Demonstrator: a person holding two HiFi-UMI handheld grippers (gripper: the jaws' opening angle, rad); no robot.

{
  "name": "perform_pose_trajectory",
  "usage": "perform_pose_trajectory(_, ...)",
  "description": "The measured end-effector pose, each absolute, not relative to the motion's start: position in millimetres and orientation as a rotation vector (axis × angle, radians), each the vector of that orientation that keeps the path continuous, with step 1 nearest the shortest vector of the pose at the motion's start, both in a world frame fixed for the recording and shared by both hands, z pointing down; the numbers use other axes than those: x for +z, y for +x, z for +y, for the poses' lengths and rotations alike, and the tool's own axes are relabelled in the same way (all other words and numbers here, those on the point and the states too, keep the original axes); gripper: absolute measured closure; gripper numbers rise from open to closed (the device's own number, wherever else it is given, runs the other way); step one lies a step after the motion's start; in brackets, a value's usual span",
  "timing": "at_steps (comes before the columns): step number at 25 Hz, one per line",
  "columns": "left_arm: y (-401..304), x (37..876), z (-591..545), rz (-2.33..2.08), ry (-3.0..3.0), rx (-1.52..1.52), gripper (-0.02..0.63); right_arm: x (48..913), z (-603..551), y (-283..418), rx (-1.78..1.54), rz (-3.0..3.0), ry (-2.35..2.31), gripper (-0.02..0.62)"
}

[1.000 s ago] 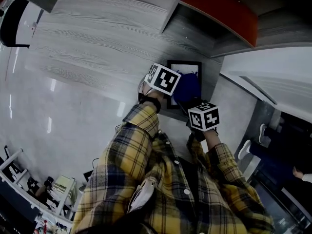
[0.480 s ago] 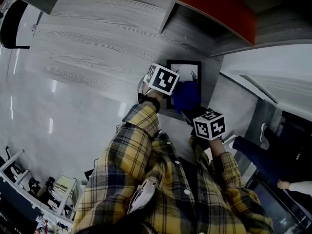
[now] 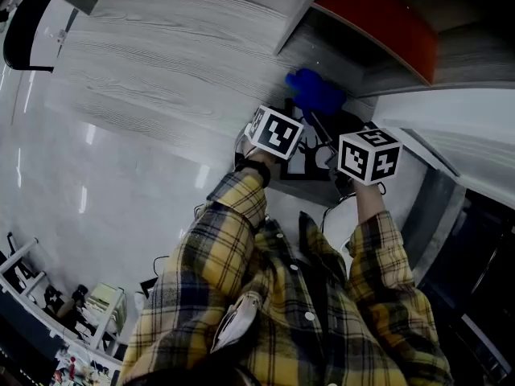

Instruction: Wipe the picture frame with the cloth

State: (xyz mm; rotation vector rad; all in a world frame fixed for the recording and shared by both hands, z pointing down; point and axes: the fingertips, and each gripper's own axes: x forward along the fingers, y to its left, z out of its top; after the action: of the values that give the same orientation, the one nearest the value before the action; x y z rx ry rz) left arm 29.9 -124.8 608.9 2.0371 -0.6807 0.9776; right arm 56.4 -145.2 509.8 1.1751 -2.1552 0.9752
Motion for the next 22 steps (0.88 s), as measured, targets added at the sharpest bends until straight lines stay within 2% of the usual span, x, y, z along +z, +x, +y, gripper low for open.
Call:
perform_pose_trajectory(8, 27.9, 607.0, -125.7, -0.645, 2.047, 0.950, 0.491, 588.1, -123.3, 50.1, 0.973, -1.966, 1.052, 0.545)
perform_pose_trajectory(22, 27.2, 606.7, -131.1, -0.674, 2.066, 0.929, 0.494, 586.8, -42.9, 12.4, 1.148, -1.924, 0.907, 0.545)
